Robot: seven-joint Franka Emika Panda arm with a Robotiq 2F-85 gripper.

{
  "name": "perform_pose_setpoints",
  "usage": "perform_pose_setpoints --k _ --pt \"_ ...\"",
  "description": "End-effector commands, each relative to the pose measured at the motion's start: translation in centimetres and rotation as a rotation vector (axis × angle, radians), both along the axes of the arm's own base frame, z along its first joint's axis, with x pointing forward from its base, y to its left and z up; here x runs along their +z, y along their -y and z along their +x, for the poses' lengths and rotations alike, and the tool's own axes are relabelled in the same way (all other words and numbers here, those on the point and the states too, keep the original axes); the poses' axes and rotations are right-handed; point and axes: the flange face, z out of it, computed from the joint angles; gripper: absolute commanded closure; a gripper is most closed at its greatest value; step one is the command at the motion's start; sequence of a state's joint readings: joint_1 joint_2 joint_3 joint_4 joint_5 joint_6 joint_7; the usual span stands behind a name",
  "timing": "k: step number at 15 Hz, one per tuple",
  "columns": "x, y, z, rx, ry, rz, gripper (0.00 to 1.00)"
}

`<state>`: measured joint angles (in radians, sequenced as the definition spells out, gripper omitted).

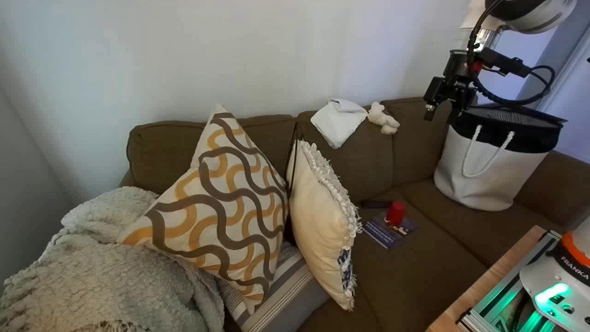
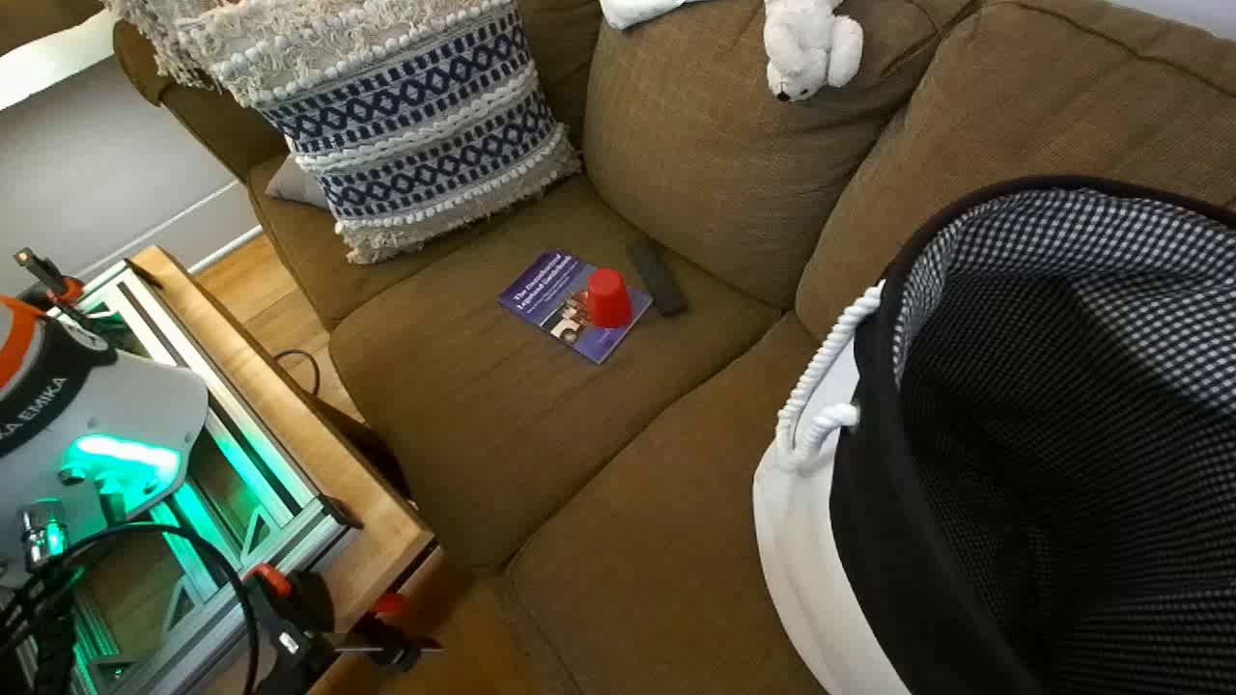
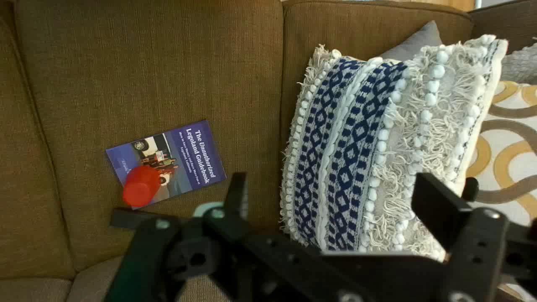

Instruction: Pick up the wire from between the pillows and put it on the middle sofa seat

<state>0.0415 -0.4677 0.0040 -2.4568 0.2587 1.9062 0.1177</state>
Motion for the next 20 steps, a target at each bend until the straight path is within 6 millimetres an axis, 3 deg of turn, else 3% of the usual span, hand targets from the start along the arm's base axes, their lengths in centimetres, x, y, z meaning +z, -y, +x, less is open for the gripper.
perform_pose_setpoints --k 1,14,17,20 --pt "0.0 0.0 0.0 0.0 -0.001 0.0 0.0" --pt "0.0 0.0 0.0 0.0 -0.001 0.0 0.0" --pt "1.4 1.9 2.3 -0.168 0.068 0.017 0.0" --pt "3.9 5.0 6.3 -0.306 0.159 0.007 0.0"
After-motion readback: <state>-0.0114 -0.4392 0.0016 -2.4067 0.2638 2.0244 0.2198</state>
